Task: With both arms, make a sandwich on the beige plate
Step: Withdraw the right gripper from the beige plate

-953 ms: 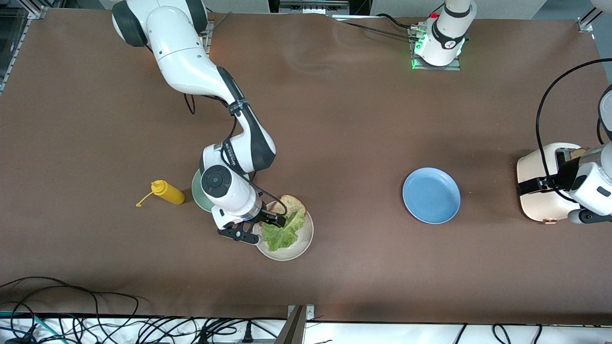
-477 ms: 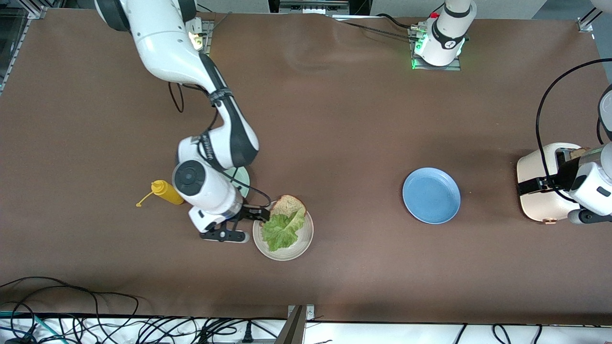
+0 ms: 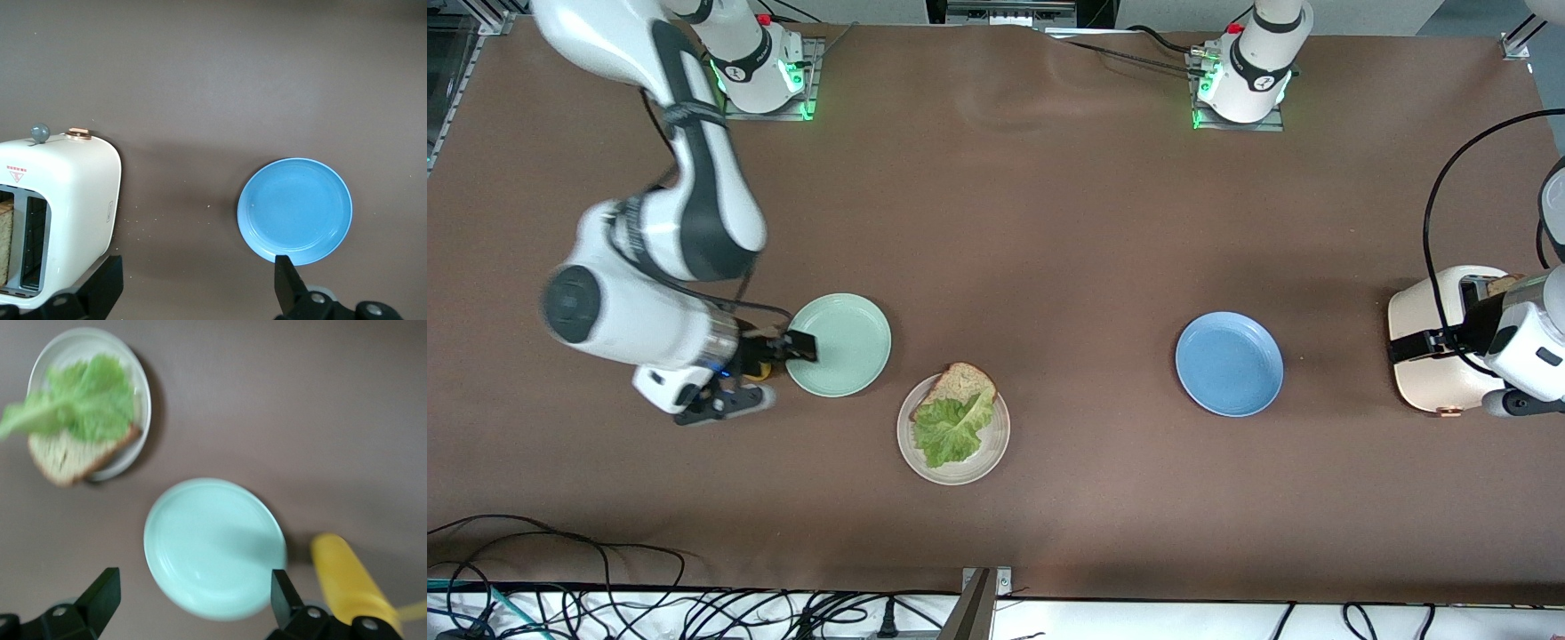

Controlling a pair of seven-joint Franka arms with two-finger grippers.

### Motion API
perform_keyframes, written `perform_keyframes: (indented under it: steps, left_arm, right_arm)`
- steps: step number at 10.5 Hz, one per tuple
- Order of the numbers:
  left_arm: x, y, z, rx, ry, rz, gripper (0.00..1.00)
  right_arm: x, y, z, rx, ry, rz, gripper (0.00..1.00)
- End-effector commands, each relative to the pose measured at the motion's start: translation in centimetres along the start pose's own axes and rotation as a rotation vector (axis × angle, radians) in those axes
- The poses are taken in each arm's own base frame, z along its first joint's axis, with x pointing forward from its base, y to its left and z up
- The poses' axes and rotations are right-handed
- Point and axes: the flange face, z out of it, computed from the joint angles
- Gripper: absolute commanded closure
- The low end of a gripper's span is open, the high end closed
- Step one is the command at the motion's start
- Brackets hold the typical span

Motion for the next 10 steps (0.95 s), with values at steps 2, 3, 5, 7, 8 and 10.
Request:
perform_keyframes:
  steps: [2,3,5,7,8,10]
  left_arm:
    - [0.0,-0.1,0.0,0.023,0.006,0.021,0.00]
    - [0.0,-0.1,0.0,0.023,0.006,0.021,0.00]
    - [0.0,-0.1,0.0,0.023,0.006,0.021,0.00]
    - [0.0,0.1,0.1,0.023,0.005,0.024,0.00]
    - [0.0,0.1,0.1,0.023,0.005,0.024,0.00]
    - [0.0,0.2,0.3,0.025,0.002,0.026,0.00]
  right_arm:
    - [-6.0,6.3,-3.6,0.064,-0.037,-0.300,0.00]
    - [-6.9,8.8,-4.2,0.080,-0.039,-0.412,0.00]
    - [-8.5,14.0,-5.2,0.088,-0.012,-0.640,0.00]
    - [-10.2,18.1,-5.8,0.115,0.007,-0.824,0.00]
    - [-11.1,20.4,-5.5,0.140,0.012,-0.900,0.00]
    - [-11.8,23.5,-3.7,0.218,0.120,-1.069,0.00]
